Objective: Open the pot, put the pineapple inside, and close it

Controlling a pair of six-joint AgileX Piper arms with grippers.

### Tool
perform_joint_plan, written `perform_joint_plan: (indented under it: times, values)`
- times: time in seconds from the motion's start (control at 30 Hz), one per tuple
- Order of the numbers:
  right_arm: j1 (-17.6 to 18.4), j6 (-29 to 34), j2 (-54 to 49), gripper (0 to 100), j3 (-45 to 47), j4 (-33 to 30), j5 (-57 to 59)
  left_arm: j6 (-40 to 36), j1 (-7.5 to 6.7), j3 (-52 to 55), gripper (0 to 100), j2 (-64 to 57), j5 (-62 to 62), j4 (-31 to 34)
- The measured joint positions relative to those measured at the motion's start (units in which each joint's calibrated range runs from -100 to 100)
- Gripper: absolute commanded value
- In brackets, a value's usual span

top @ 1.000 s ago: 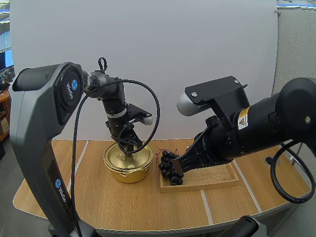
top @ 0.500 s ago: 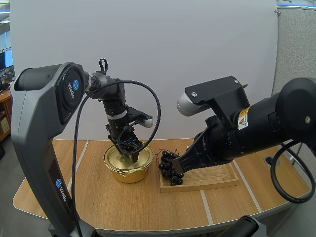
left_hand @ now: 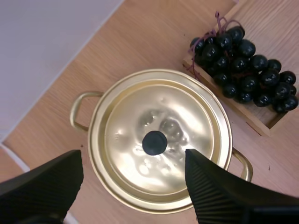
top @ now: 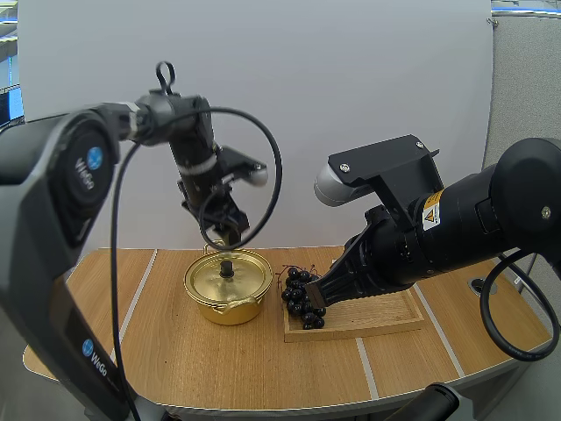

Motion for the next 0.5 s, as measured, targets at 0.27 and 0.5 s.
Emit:
perform_joint_plan:
  times: [0.27,0.5]
  values:
    - [0.0,0.0,0.0,0,0.0,0.0,0.0,-0.1,0.00,-8.0,100,-12.8,0.6,0.2]
    - [0.0,0.0,0.0,0,0.0,0.0,0.0,-0.1,0.00,-13.0,100,-24.5,0.6,0.9]
